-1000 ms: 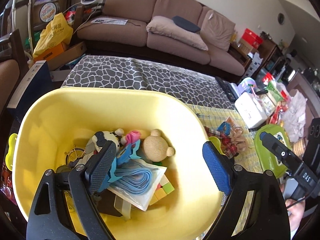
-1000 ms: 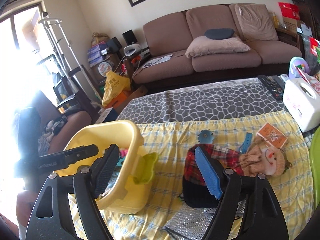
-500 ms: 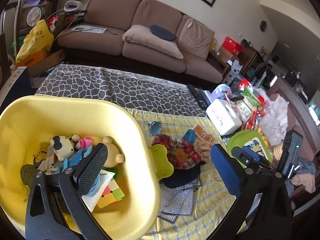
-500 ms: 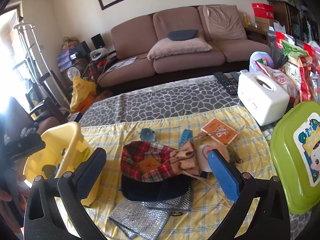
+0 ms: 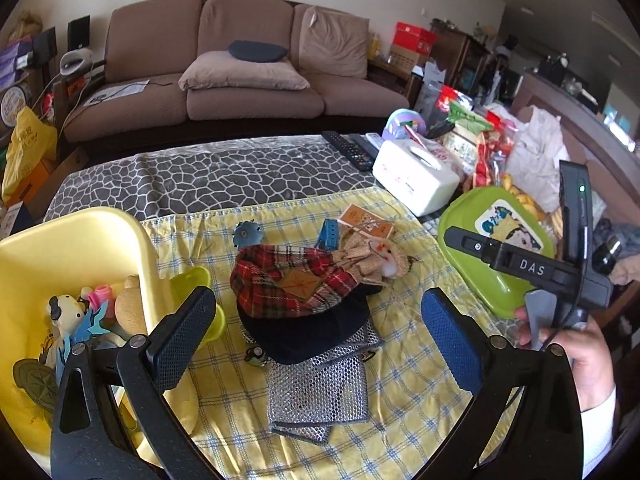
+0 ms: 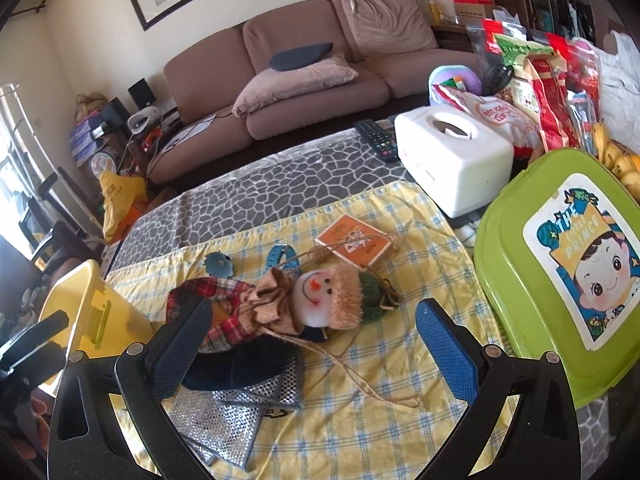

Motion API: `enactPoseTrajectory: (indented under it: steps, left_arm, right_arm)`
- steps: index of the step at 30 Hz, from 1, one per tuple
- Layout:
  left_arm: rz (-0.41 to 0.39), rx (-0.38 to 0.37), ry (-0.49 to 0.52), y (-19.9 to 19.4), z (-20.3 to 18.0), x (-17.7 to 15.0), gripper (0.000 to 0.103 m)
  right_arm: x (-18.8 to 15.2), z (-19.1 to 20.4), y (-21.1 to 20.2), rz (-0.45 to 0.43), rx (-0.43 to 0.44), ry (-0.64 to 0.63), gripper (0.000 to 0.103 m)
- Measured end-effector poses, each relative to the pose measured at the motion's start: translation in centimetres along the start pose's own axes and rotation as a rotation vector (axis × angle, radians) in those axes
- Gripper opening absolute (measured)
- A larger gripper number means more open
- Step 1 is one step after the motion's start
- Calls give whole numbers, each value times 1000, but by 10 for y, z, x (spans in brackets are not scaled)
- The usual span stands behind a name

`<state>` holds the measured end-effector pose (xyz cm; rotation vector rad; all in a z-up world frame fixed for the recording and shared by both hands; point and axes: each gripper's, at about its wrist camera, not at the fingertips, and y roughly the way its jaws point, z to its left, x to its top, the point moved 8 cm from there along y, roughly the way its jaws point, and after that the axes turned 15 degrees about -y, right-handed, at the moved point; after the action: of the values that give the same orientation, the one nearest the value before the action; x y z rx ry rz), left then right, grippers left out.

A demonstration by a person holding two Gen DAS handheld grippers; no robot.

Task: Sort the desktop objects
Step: 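Move both grippers back over the plaid cloth pile on the table, then grasp the scarecrow doll by its burlap body with the left gripper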

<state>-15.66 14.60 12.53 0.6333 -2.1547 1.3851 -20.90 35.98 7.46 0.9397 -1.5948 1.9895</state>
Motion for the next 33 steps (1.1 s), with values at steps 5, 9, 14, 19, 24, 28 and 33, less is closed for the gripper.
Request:
enactPoseTrajectory:
  steps: [5, 9, 14, 19, 24, 28, 33]
  left_arm:
    - [-4, 77, 52, 14, -16, -13, 103]
    - [19, 107, 34, 28, -17, -19, 103]
    - [31, 122, -3, 44, -20, -21, 103]
    - [43, 154, 6, 58, -17, -27, 103]
    - [56, 181, 5, 73, -9, -30, 103]
    - [70, 218, 23, 89, -4, -34, 103]
    - [58, 274, 52, 102, 3, -36, 103]
  right_arm:
    - [-5, -15, -4, 3, -22, 13, 103]
    - [-8, -21, -5, 11, -50, -11, 103]
    - [-13, -29, -1, 29, -94, -25, 103]
    - [-15, -31, 2, 36, -80, -22, 103]
    - [-16, -27, 8, 45, -67, -31, 103]
    - [-18, -25, 17, 55, -34, -16, 103]
    - [-25, -23, 28, 72, 49, 70, 102]
